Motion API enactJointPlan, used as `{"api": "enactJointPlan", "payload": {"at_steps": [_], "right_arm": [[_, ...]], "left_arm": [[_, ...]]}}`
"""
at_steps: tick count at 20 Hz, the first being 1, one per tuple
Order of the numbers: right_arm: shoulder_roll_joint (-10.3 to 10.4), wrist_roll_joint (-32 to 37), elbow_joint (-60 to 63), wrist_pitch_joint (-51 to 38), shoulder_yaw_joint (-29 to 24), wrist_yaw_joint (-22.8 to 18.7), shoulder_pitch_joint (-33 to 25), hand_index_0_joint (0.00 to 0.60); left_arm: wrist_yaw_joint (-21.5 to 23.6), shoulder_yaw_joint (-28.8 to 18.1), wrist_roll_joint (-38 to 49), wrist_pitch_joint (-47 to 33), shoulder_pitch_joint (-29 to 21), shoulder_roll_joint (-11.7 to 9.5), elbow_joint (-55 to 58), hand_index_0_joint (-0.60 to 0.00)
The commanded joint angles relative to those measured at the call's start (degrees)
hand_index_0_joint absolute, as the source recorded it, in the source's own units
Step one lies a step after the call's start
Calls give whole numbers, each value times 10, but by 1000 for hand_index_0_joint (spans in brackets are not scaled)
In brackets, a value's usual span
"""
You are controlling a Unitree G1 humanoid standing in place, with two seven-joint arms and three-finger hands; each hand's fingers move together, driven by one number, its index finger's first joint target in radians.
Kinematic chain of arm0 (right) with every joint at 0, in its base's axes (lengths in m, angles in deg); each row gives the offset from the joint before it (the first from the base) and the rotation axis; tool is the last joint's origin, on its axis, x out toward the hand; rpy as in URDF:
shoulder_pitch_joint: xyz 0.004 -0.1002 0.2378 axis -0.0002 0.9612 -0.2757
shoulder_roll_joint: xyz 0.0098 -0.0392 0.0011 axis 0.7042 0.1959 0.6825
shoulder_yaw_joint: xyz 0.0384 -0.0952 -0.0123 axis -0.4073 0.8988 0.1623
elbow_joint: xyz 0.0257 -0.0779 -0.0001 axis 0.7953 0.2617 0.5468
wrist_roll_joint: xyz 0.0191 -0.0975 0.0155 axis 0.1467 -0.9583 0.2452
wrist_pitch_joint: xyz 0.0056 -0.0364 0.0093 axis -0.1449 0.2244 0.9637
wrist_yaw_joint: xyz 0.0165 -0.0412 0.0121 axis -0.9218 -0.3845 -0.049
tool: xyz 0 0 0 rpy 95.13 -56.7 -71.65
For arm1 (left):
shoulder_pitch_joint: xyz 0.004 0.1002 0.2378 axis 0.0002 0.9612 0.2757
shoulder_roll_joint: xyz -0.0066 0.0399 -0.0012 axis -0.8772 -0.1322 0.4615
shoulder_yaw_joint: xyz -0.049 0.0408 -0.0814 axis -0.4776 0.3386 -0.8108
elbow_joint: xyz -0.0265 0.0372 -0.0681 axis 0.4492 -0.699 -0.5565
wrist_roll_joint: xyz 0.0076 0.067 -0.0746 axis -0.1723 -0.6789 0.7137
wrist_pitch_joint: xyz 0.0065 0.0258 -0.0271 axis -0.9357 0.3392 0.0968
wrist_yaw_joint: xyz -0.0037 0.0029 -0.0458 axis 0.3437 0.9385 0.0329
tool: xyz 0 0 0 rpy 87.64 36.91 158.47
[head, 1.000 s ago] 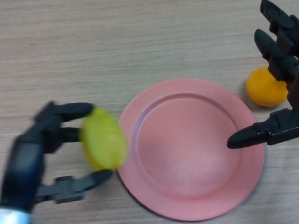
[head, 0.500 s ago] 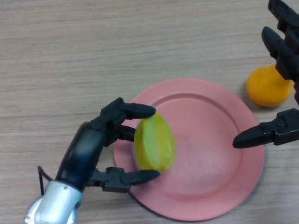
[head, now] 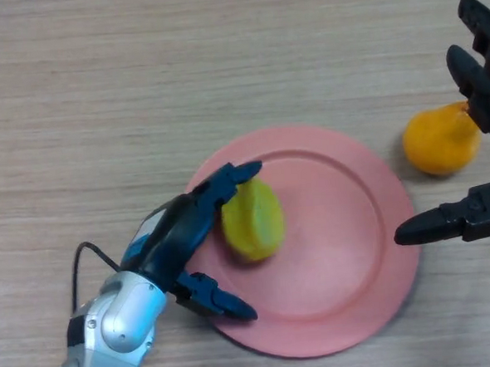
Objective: Pick up the yellow starfruit and place it on the plate
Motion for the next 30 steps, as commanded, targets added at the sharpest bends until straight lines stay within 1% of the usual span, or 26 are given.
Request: {"api": "enactJointPlan", "payload": {"at_steps": [1,4,6,8,9,11,12,13,14,15,16,17,18,19,20,21,23,27,30], "right_arm": [[-22,-7,-37,-75,-40,5,-12,0],[-21,-2,-44,-65,-43,4,-13,0],[-22,-3,-45,-66,-44,0,-15,0],[-22,-3,-47,-66,-43,-1,-15,0],[-22,-7,-51,-63,-43,1,-13,0],[-22,-9,-52,-61,-41,2,-13,0],[-23,-13,-52,-60,-40,2,-15,0],[-21,-9,-54,-56,-41,4,-14,0],[-21,-6,-56,-53,-40,4,-14,0],[-21,-4,-59,-46,-39,4,-16,0],[-22,-6,-59,-47,-39,3,-17,0],[-21,-3,-59,-47,-38,1,-17,0],[-20,-3,-59,-48,-37,0,-17,0],[-19,-9,-57,-54,-35,1,-14,0],[-19,-11,-57,-55,-34,1,-13,0],[-18,-7,-59,-52,-38,2,-13,0],[-18,-2,-60,-51,-38,-2,-11,0],[-16,-2,-61,-51,-36,-2,-6,0],[-19,-3,-57,-47,-40,-1,-11,0]], "left_arm": [[27,-24,-14,-47,-16,-8,35,0],[28,-26,17,-56,-17,-8,60,0],[38,-34,22,-85,-16,-8,75,0],[37,-41,58,-89,-18,-8,103,0],[35,-48,96,-91,-12,-8,131,0],[28,-64,181,-66,3,-9,180,0],[33,-71,197,-66,2,-11,187,0],[30,-89,242,-64,9,-19,202,0],[26,-99,264,-60,12,-23,209,0],[17,-124,317,-33,8,-33,221,0],[11,-137,341,-16,7,-38,227,0],[10,-161,375,-6,2,-50,227,0],[10,-171,389,-6,1,-54,226,0],[13,-190,410,-11,-3,-65,219,0],[15,-200,417,-17,-6,-70,212,0],[18,-213,414,-41,-8,-80,191,0],[14,-226,417,-53,-2,-89,181,0],[15,-240,412,-41,12,-94,190,0],[10,-240,403,-22,13,-96,201,0]]}}
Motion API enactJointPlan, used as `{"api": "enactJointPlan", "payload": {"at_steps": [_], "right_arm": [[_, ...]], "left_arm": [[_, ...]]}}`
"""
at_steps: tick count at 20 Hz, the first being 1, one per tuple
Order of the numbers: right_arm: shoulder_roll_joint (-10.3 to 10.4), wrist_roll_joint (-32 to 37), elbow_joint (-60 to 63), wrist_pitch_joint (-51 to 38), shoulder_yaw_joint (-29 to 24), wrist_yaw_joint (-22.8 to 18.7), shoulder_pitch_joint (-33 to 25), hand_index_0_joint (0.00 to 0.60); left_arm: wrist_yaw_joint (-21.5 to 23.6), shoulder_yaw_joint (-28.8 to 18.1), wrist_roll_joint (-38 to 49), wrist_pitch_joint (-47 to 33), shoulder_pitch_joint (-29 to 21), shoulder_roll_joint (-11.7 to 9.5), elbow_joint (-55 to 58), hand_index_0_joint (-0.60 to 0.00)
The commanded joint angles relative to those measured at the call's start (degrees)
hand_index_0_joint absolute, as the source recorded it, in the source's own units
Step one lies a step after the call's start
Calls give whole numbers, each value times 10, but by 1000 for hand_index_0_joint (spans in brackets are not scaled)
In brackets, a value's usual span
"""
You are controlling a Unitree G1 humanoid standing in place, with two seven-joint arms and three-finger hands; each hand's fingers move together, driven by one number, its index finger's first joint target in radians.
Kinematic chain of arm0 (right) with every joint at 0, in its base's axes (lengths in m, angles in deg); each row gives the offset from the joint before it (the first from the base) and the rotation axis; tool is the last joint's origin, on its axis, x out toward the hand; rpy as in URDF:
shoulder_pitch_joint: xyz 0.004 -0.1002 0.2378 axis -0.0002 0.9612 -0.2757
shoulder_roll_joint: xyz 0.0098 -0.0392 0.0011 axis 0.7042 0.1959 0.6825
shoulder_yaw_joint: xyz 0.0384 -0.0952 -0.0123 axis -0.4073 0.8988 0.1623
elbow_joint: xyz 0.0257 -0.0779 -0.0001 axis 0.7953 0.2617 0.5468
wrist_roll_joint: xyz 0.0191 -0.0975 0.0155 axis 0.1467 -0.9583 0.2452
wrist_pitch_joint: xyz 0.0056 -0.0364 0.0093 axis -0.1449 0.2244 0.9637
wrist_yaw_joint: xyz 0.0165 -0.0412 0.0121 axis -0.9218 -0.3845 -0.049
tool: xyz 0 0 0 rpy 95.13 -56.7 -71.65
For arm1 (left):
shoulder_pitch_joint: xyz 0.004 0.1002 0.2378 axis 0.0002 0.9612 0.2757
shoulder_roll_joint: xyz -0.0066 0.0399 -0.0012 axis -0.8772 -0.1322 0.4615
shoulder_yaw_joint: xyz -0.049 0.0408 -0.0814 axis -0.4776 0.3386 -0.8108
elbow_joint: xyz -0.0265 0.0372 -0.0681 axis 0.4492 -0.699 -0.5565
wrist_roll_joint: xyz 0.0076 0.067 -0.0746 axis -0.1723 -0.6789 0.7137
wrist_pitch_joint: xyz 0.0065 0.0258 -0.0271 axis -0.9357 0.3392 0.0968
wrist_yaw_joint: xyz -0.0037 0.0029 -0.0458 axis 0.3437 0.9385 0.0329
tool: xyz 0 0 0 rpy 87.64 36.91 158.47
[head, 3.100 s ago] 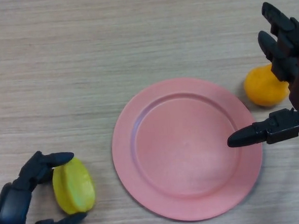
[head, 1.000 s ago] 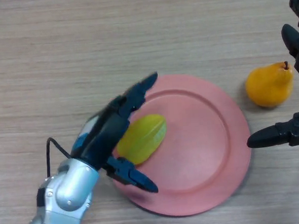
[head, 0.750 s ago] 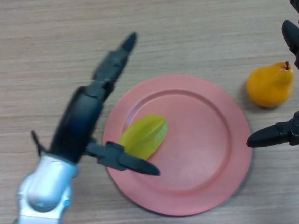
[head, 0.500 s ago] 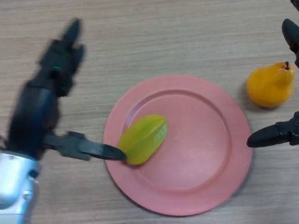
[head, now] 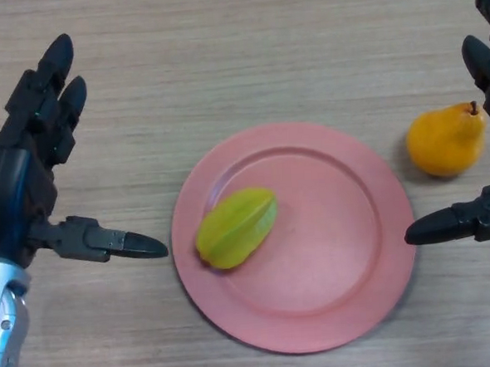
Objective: Pick up the yellow starfruit and place it on the plate
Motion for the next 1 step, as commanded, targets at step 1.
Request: {"api": "enactJointPlan", "payload": {"at_steps": [1], "right_arm": [[-16,-1,-33,-48,-32,-9,-16,0]], "left_arm": [[6,-51,-4,-53,-15,-22,43,0]]}}
